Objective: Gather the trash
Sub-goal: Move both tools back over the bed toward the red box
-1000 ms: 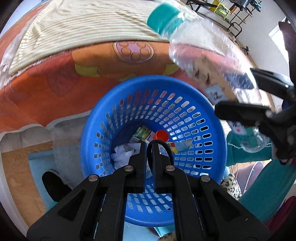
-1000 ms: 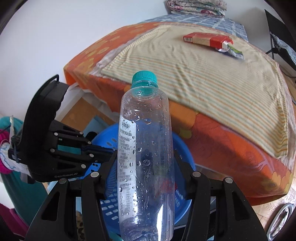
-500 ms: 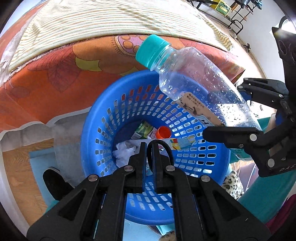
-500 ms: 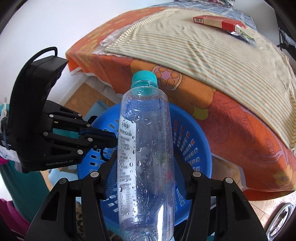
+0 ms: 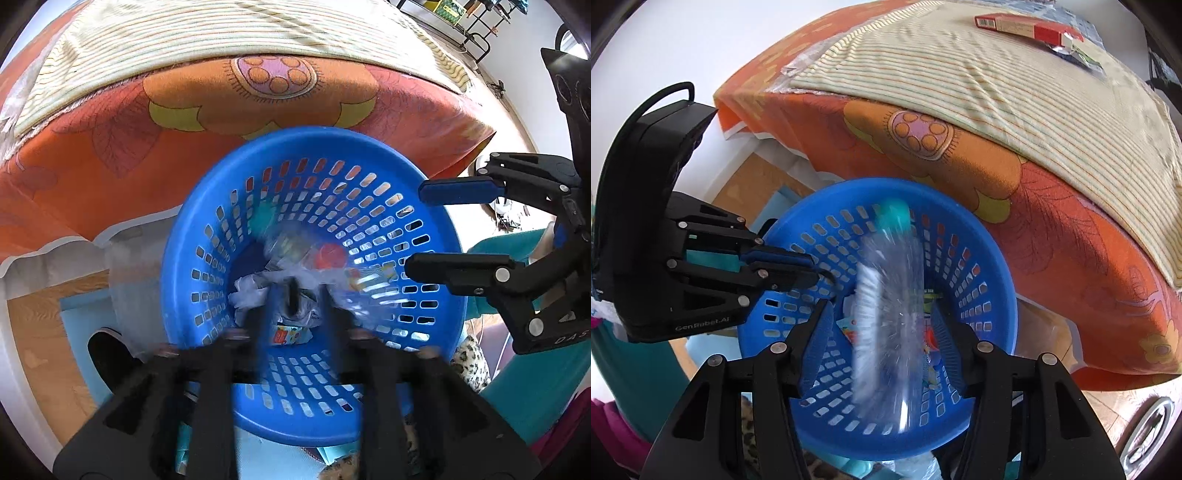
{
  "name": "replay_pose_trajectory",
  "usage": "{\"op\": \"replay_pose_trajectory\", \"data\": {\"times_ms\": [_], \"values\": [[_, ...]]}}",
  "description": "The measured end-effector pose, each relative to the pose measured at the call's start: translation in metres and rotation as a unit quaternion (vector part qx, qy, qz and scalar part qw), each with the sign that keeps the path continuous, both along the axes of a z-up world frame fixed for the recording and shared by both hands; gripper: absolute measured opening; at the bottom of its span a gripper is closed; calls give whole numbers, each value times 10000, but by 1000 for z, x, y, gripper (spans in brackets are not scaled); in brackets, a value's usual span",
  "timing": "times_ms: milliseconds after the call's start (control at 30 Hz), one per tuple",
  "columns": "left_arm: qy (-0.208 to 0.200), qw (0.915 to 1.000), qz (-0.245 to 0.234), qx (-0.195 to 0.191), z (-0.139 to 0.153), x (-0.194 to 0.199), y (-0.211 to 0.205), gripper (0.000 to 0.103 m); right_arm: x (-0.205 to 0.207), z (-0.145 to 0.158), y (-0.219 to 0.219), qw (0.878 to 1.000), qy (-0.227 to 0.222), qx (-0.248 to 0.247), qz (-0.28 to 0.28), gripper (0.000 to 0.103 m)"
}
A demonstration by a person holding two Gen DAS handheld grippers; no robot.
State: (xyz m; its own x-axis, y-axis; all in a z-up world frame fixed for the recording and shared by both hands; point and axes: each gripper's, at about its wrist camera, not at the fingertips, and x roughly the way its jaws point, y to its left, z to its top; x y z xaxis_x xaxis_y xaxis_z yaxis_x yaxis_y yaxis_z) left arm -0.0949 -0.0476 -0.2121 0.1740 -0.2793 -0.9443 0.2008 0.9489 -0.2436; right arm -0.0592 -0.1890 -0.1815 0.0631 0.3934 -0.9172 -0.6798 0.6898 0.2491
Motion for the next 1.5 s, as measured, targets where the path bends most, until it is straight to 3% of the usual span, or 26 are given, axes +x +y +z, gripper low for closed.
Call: {"op": "replay_pose_trajectory", "data": {"times_ms": [33,67,800,1233,1500], "values": [[-50,10000,10,7,1,0,0,55,2,0,1,10000,-2,-14,-21,58],[-86,10000,7,8,3,-1,0,56,3,0,1,10000,-7,-17,-38,59],[118,9998,130,52,0,3,4,57,8,12,-8,9994,-158,137,-265,60],[35,9981,453,-427,26,25,17,57,36,46,-26,9942,-425,581,-795,60],[-371,9961,605,-532,62,63,26,57,64,70,-34,9891,-789,712,-1016,60]]}}
